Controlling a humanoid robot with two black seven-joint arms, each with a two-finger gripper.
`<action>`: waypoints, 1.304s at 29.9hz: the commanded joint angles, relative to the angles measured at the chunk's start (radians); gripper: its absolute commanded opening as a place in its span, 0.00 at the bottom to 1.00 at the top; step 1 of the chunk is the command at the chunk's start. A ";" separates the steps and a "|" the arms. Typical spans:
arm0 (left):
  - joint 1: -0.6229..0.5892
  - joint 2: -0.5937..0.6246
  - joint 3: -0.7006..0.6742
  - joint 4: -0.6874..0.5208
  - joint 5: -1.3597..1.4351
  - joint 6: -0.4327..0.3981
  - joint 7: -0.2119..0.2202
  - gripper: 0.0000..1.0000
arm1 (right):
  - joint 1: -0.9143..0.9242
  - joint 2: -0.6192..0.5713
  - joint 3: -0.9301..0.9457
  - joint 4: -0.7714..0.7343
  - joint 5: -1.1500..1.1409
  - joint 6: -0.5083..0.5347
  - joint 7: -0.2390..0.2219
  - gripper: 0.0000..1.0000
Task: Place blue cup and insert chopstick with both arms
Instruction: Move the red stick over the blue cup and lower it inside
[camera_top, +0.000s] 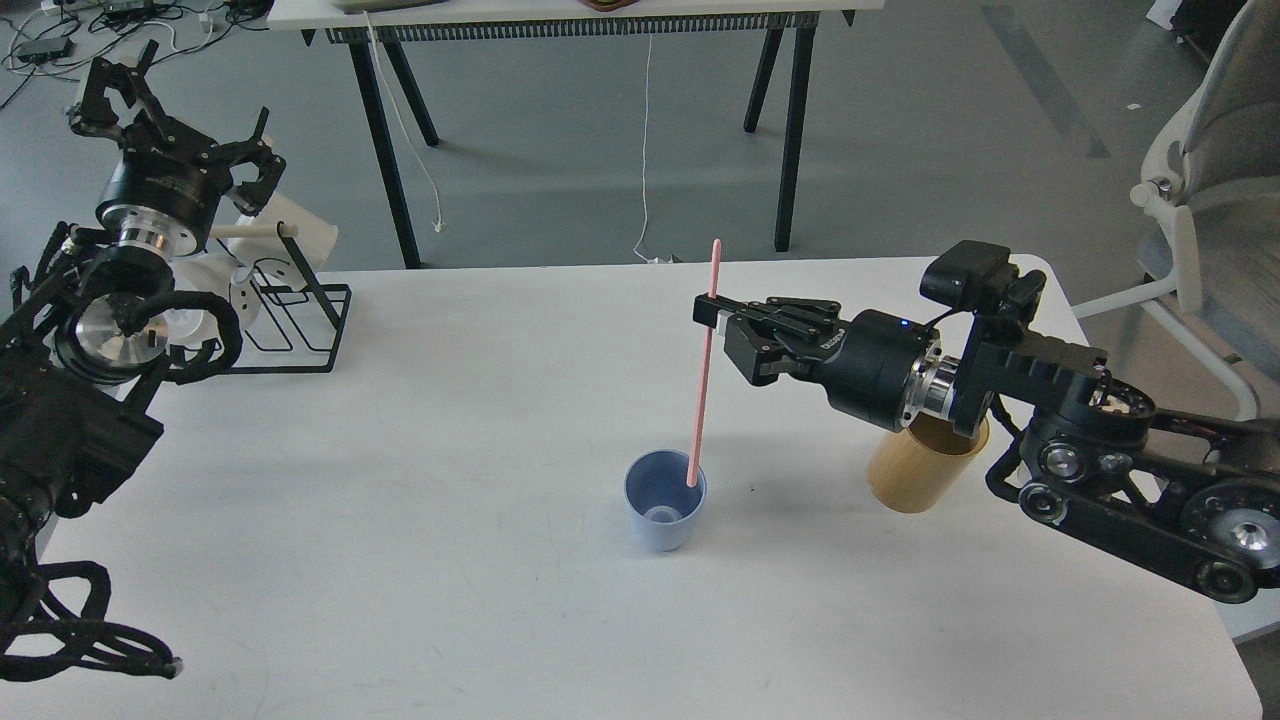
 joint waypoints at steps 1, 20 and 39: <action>-0.003 0.004 -0.002 0.000 0.000 0.000 0.000 1.00 | -0.001 0.000 -0.003 -0.004 -0.009 0.002 0.000 0.01; -0.001 0.001 -0.001 0.001 0.000 0.000 0.000 1.00 | 0.013 0.117 -0.069 -0.098 -0.014 0.002 0.000 0.03; 0.002 0.007 -0.001 0.007 0.000 0.000 -0.002 1.00 | -0.005 0.117 -0.124 -0.116 -0.012 0.000 0.003 0.23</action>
